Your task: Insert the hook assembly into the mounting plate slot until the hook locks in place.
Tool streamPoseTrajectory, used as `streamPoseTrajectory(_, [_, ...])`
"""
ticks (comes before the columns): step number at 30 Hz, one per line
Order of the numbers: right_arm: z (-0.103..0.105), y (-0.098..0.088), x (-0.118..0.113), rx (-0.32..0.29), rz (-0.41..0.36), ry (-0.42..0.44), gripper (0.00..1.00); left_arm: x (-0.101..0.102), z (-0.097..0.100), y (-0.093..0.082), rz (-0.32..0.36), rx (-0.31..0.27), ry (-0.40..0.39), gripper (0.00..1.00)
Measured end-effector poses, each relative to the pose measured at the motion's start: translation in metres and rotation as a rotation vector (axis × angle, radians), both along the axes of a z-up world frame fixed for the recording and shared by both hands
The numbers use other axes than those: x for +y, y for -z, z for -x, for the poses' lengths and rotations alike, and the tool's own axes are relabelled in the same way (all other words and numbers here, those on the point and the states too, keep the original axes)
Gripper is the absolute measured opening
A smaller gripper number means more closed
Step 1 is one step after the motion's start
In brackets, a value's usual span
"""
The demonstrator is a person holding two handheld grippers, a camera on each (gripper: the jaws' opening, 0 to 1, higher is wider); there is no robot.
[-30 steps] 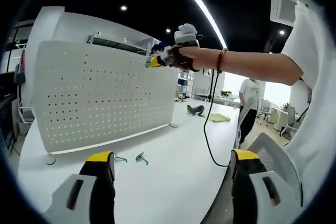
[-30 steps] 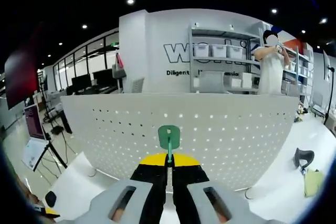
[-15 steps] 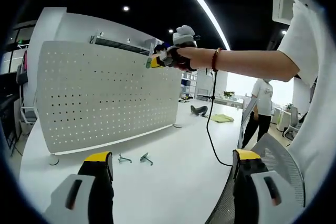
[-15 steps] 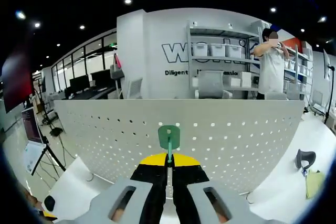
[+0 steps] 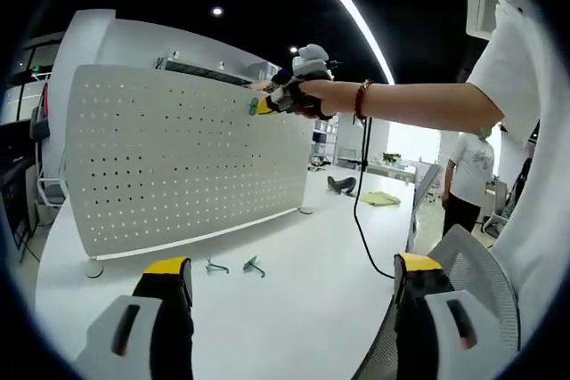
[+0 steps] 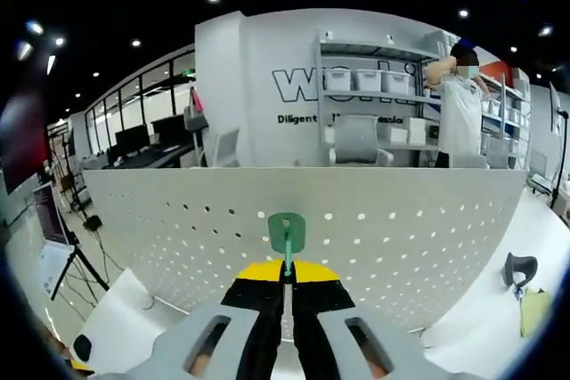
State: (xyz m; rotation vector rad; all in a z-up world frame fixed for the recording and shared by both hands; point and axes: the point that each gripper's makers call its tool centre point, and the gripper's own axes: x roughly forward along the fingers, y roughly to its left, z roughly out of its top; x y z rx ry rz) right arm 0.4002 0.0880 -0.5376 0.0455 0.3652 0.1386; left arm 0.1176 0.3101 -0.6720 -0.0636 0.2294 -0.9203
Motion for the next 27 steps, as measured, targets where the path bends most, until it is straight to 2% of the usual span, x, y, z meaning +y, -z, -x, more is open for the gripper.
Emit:
streamPoseTrajectory(8, [-0.0063, 0.0013, -0.0028, 0.011, -0.007, 0.007, 0.01, 0.0018, 0.0, -0.0003, -0.004, 0.004, 0.002, 0.96])
streamPoseTrajectory(27, [-0.005, 0.0066, 0.0001, 0.045, -0.024, 0.009, 0.01, 0.0024, -0.0005, -0.0004, -0.003, 0.004, 0.001, 0.96])
